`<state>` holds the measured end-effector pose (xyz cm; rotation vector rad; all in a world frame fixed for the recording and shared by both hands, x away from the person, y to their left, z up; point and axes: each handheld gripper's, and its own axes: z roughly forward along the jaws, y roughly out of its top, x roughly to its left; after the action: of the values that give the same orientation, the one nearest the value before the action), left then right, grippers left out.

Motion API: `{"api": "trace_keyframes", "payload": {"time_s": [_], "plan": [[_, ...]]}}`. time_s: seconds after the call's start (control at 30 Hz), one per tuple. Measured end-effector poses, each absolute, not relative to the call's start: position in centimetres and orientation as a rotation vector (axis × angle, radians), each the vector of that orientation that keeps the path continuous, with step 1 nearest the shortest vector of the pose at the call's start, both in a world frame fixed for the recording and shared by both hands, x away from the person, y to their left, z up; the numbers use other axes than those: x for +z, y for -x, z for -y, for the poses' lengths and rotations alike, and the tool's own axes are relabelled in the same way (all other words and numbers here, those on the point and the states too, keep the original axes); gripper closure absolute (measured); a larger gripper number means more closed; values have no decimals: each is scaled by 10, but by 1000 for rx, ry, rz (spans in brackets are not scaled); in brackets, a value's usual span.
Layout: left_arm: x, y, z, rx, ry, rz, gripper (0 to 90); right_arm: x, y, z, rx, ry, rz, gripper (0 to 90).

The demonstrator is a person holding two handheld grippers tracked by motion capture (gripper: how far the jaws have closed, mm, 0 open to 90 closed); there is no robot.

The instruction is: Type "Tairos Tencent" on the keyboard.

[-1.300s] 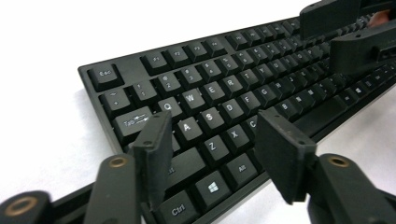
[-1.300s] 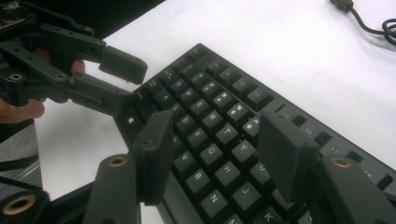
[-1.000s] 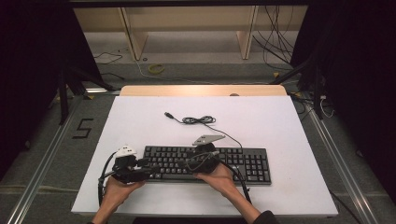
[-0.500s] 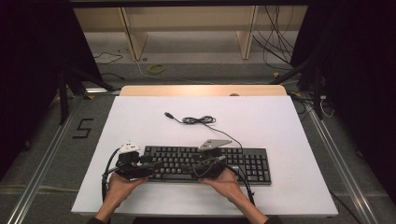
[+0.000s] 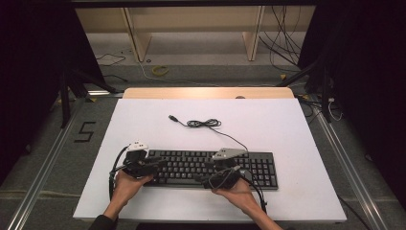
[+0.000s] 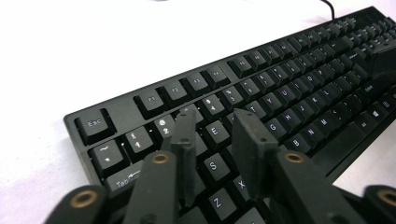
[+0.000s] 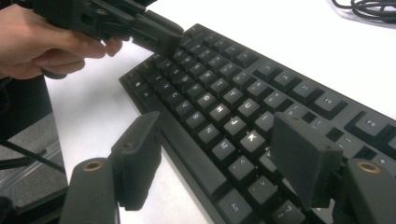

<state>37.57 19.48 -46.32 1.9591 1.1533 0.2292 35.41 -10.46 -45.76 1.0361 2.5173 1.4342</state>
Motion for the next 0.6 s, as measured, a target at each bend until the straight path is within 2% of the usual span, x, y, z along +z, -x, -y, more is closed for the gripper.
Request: {"api": "trace_keyframes", "payload": {"time_s": [0.43,0.6], "plan": [[-465,-383,-182,240,-2013,-1112,879,-460,-345,116,1437,-1031,-2516,333],[-467,-386,-180,236,-2025,-1114,889,-461,-341,120,1433,-1033,-2515,324]]}}
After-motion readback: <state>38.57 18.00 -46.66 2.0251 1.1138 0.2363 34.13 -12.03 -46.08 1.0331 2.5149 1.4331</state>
